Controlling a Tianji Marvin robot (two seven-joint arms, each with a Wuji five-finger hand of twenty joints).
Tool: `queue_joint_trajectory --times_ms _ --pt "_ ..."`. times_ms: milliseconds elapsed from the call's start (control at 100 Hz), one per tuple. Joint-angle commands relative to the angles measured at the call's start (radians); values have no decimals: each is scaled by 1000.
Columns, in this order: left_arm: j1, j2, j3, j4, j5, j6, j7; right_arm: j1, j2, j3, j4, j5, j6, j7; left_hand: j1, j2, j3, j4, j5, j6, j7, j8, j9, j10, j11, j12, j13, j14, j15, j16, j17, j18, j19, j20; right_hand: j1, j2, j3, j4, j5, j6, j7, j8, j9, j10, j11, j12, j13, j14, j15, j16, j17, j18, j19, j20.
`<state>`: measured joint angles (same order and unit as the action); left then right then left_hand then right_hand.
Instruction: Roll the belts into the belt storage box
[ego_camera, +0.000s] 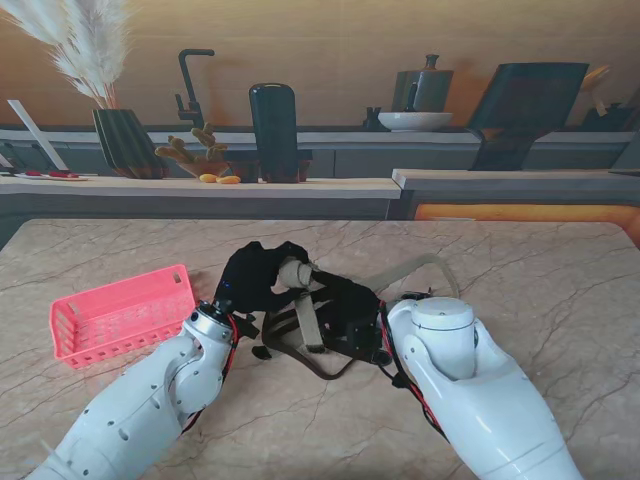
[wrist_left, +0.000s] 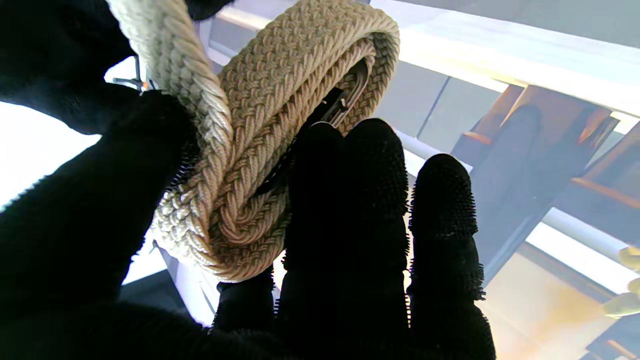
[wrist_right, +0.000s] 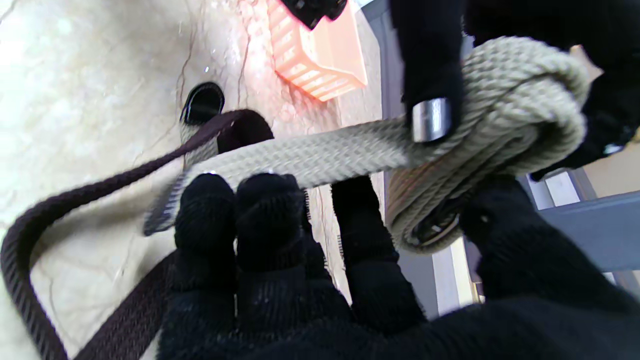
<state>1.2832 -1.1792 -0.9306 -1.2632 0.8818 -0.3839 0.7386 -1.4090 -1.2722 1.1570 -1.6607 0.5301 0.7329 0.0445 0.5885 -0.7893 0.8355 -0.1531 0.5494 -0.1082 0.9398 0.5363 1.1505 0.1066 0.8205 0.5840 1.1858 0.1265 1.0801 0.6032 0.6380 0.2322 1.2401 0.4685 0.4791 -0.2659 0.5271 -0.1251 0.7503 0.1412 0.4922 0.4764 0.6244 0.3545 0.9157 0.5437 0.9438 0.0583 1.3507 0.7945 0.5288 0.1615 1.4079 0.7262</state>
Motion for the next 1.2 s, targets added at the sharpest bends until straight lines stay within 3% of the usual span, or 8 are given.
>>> queue_joint_trajectory --times_ms 0,200,330,500,620,720,1040,1190 --pt "7 -12 -13 -27 -14 -1 -13 -17 12 1 3 -14 -14 1 110 114 207 138 102 -35 238 128 19 -11 22 22 20 -49 20 15 -11 -23 29 -13 -3 -51 60 65 -21 -9 -28 22 -18 21 -23 -18 -28 32 -32 -3 -20 33 -23 9" --pt "37 -23 -50 -60 -99 -8 -87 -39 61 -3 -5 -214 -137 67 110 120 202 146 100 -35 226 152 10 -10 37 67 -4 -45 59 68 -45 -15 19 -7 -26 -85 33 65 -81 -42 -50 63 -21 13 -78 -47 -94 94 -165 -13 -87 57 -124 -4" --pt "61 -29 -72 -88 -176 1 -155 -65 88 -5 -8 -369 -300 73 109 118 206 149 103 -29 223 154 14 -7 42 76 -2 -40 70 82 -44 -13 24 -1 -14 -141 58 67 -102 -89 -33 88 10 -14 -100 -58 -103 103 -202 -10 -100 59 -155 -1" --pt "86 -32 -94 -126 -273 31 -247 -89 110 -14 26 -620 -597 10 107 117 209 151 112 -14 214 156 20 -2 43 81 6 -34 77 92 -40 -2 35 7 -53 -304 261 39 -212 -191 40 105 -12 -104 -169 -83 -130 38 -309 -26 -114 25 -236 5" --pt "100 -32 -104 -151 -343 55 -308 -83 122 -23 73 -813 -798 -61 109 116 210 151 116 -4 207 159 24 2 44 86 8 -27 80 98 -44 6 41 12 -19 -360 238 24 -317 -257 92 97 -88 -157 -233 -113 -157 -11 -374 -49 -117 -4 -281 4" --pt "105 -33 -107 -162 -389 67 -340 -70 129 -29 103 -932 -908 -107 112 126 200 146 109 8 199 167 16 0 43 95 2 -29 80 102 -48 5 42 15 -2 -381 220 21 -400 -282 130 75 -139 -181 -265 -132 -165 -47 -407 -64 -103 -26 -324 -8" --pt "105 -40 -93 -178 -489 94 -397 -15 133 -73 138 -971 -1016 -118 121 140 173 141 98 13 179 198 5 -10 24 109 -11 -29 64 109 -57 6 31 17 22 -424 249 5 -478 -182 156 17 -270 -135 -279 -155 -163 -81 -506 -124 -43 -66 -368 -22" --pt "101 -43 -82 -180 -530 107 -418 24 132 -107 168 -999 -1035 -126 124 142 167 138 96 14 175 200 3 -8 18 110 -13 -25 59 109 -59 11 27 17 1 -466 328 -7 -461 -134 155 -10 -297 -109 -249 -159 -137 -104 -472 -121 -9 -86 -354 -20"
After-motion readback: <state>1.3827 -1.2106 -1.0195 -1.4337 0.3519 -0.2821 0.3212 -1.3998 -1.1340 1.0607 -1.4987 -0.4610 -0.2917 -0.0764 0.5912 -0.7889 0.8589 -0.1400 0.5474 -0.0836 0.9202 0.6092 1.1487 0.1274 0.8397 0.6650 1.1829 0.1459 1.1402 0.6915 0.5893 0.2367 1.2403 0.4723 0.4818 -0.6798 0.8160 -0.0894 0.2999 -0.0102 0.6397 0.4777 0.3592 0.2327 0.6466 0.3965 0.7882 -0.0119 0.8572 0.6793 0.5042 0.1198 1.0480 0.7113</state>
